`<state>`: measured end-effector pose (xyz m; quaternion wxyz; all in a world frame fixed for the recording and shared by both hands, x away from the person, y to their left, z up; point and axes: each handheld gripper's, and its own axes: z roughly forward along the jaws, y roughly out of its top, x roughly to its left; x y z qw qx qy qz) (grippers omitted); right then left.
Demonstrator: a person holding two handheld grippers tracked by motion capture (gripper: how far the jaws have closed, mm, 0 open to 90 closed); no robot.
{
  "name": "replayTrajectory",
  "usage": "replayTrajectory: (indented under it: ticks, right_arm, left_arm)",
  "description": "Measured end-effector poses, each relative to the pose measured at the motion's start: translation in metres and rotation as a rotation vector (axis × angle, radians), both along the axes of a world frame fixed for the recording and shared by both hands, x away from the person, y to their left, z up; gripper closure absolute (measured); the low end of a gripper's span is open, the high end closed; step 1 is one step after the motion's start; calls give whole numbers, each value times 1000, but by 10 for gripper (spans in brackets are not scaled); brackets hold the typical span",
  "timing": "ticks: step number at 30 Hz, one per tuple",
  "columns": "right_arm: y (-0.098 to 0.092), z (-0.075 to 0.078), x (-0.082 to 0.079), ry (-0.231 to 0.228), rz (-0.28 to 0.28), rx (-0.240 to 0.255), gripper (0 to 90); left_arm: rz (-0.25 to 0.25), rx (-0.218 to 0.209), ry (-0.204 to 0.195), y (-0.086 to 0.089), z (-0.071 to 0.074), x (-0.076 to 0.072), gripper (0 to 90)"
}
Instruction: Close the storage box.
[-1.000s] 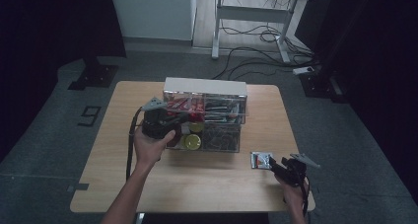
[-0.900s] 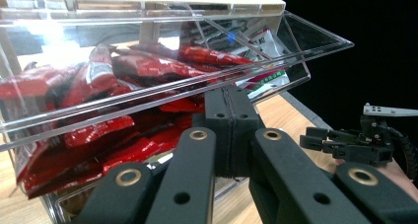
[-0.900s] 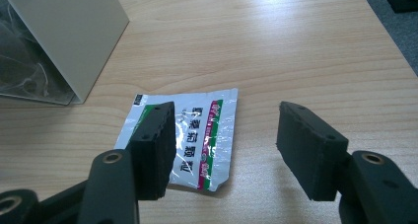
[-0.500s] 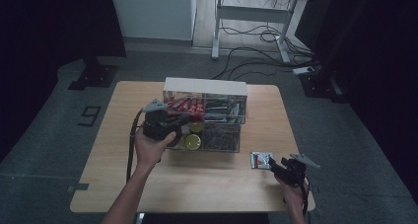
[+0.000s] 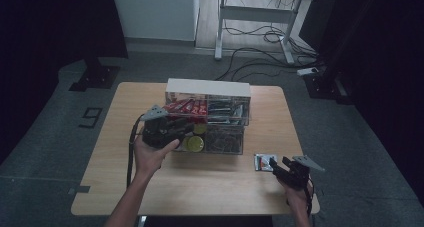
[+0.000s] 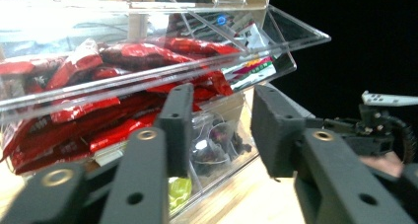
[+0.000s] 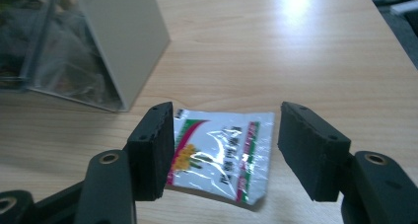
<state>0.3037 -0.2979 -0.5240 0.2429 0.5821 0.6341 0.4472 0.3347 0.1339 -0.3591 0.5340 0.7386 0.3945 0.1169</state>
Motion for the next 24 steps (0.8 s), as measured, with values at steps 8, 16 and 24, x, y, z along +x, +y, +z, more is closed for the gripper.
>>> replayTrajectory:
  ticks: [8, 16, 24]
  right_arm:
    - [7, 6, -5, -55, 65, 0, 380]
    - [13, 8, -7, -64, 123, -19, 372]
    - [17, 4, -9, -36, 138, -43, 370]
  left_arm:
    - [-20, 25, -20, 8, -15, -16, 448]
    - [-19, 46, -35, 17, -34, -28, 382]
    - [-9, 76, -27, 24, -72, -35, 381]
